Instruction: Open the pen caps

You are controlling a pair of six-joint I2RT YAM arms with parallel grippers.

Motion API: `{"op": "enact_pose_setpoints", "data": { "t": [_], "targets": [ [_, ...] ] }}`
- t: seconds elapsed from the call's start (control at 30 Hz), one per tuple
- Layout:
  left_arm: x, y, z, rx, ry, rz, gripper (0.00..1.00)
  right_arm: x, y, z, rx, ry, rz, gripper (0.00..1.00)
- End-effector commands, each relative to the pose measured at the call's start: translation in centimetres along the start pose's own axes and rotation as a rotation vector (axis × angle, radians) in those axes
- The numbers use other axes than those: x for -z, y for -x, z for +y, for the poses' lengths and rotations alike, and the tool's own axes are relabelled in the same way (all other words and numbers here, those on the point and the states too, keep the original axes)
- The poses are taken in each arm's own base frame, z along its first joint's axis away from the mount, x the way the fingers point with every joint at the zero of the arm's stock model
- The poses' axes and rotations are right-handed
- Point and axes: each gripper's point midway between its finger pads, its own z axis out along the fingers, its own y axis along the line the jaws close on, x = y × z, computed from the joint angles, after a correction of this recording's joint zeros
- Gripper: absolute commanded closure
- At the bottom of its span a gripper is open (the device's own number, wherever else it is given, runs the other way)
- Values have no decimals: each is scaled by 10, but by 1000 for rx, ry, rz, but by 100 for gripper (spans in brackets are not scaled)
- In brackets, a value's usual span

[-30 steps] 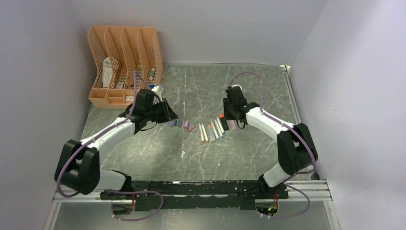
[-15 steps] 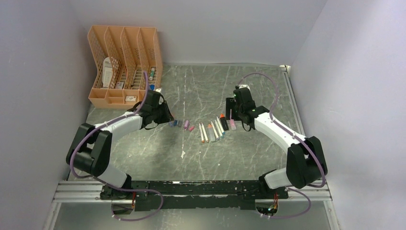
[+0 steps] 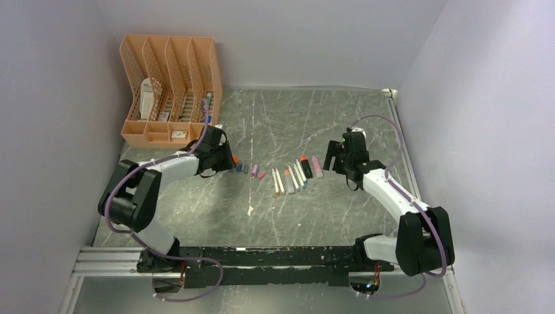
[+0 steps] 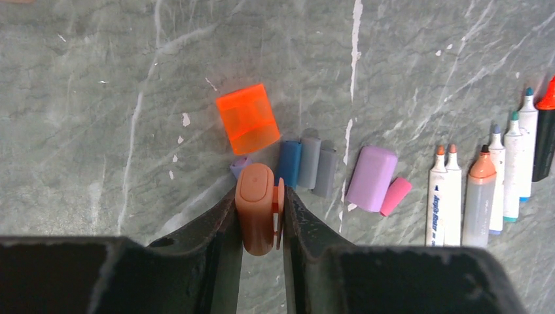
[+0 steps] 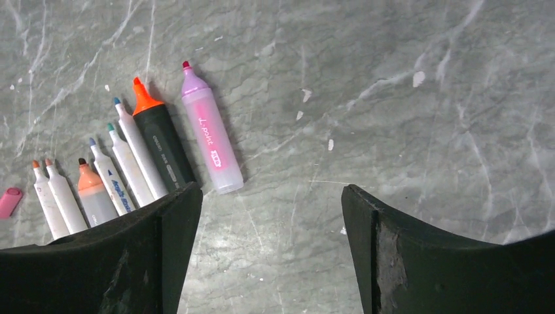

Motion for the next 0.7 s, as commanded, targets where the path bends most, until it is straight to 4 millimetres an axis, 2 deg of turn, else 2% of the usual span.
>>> {"op": "enact_pose_setpoints", "data": {
  "t": [0.0, 0.07, 0.1, 0.13, 0.23, 0.3, 0.43, 0.53, 0.67],
  "targets": [
    [-5, 5, 0, -25, 7, -28, 61, 5, 13, -7, -64, -2, -73, 20],
    [-2, 5, -1, -32, 12, -31, 53, 6, 12, -13, -77, -18, -87, 12],
    [0, 6, -1, -38, 17, -37, 49, 6, 12, -17, -83, -26, -93, 3],
    [3, 7, 0, -40, 24, -43, 40, 7, 12, -20, -88, -33, -99, 0],
    [17, 14, 0, -46, 33, -73, 20, 8, 11, -30, -115, -59, -115, 0],
    [30, 20, -1, -46, 39, -98, 2, 10, 14, -38, -135, -86, -137, 0],
    [68, 42, -9, -49, 23, -194, 0, 21, 22, -59, -165, -174, -227, 0],
    [101, 68, -20, -77, -8, -305, 0, 35, 36, -77, -164, -238, -355, 0],
    [129, 102, -15, -88, 48, -458, 0, 44, 39, -99, -159, -314, -516, 0]
  ]
}}
